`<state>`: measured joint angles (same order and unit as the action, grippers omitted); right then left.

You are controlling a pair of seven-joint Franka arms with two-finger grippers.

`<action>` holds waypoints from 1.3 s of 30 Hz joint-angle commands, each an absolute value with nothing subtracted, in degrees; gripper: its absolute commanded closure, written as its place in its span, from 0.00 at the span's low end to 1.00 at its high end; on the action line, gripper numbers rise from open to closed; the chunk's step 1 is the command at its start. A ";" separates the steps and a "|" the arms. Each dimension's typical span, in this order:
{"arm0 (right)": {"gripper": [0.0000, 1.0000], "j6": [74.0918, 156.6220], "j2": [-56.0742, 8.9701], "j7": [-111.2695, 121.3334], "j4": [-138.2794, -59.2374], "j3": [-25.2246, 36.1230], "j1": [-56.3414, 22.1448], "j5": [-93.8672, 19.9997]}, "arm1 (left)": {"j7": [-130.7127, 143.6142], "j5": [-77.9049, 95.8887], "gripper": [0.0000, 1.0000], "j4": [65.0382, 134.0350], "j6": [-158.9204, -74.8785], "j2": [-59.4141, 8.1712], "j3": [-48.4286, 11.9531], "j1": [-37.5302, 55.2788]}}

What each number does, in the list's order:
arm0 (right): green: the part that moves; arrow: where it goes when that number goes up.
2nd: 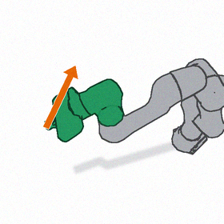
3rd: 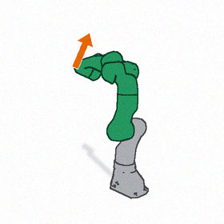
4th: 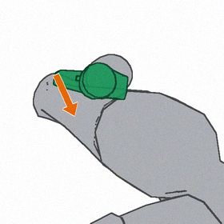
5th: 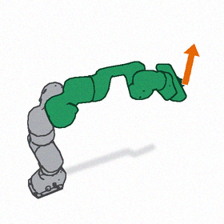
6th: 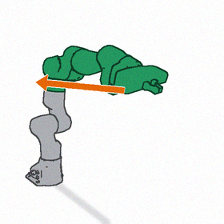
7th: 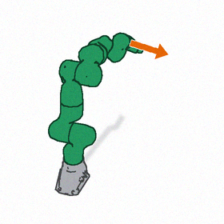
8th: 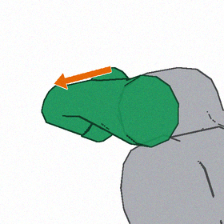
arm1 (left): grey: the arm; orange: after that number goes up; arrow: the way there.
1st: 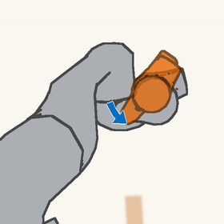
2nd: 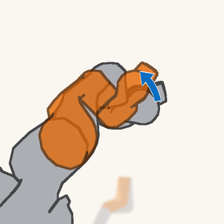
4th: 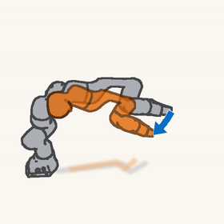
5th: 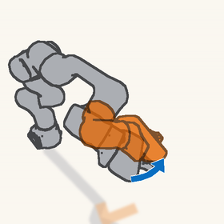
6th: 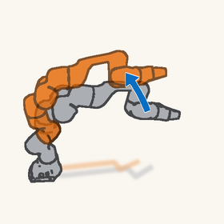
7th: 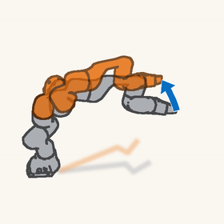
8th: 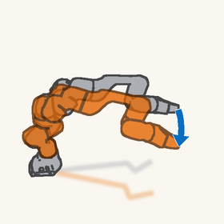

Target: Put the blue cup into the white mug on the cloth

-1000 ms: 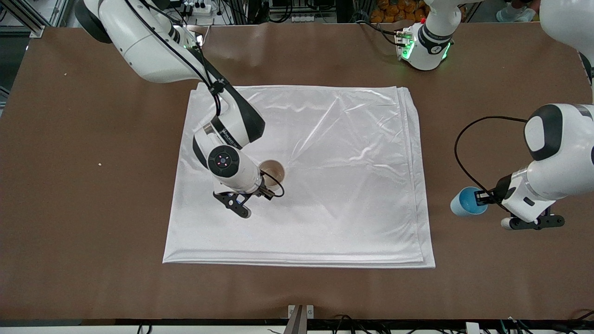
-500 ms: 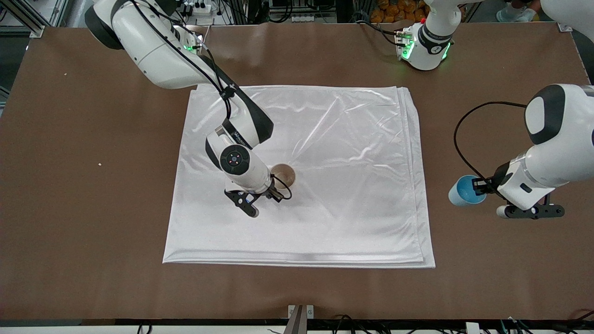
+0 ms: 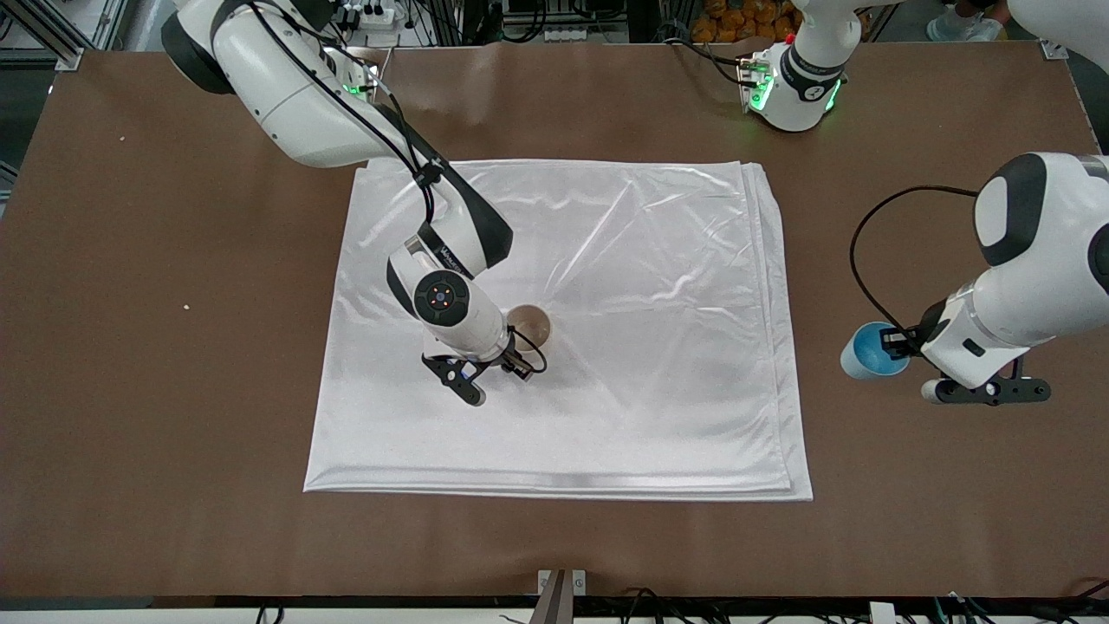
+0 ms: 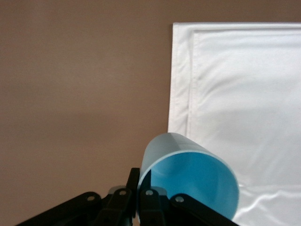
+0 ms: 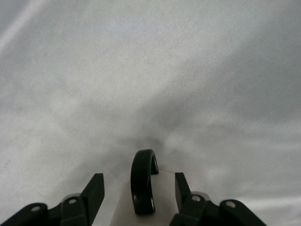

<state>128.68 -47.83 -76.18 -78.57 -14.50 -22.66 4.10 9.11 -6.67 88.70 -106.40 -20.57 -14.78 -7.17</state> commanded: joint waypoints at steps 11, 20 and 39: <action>0.00 118.85 -46.06 -57.25 -77.78 -15.29 -12.49 6.68 | 28.02 -6.42 1.00 87.63 -104.85 -19.95 -26.71 -5.28; 0.00 107.67 -43.77 -38.77 -77.70 -14.94 -4.75 6.94 | 38.39 -6.59 1.00 85.96 -105.73 -22.58 -26.89 3.50; 0.00 115.03 -25.15 -26.81 -101.49 -14.94 1.49 12.30 | 51.23 -6.94 1.00 82.44 -121.46 -32.34 -25.49 18.80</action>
